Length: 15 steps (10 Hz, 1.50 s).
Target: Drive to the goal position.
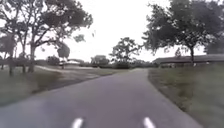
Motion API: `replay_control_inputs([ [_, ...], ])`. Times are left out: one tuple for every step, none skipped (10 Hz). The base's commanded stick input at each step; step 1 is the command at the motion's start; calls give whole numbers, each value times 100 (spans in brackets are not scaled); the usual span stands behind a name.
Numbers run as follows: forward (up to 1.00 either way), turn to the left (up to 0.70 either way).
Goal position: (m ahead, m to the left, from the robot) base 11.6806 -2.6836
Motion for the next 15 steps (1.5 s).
replay_control_inputs([
  [85,0],
  [85,0],
  [85,0],
  [85,0],
  [85,0],
  [85,0],
  [85,0],
  [85,0],
  [85,0],
  [85,0],
  [85,0],
  [85,0],
  [85,0],
  [85,0],
  [85,-27],
])
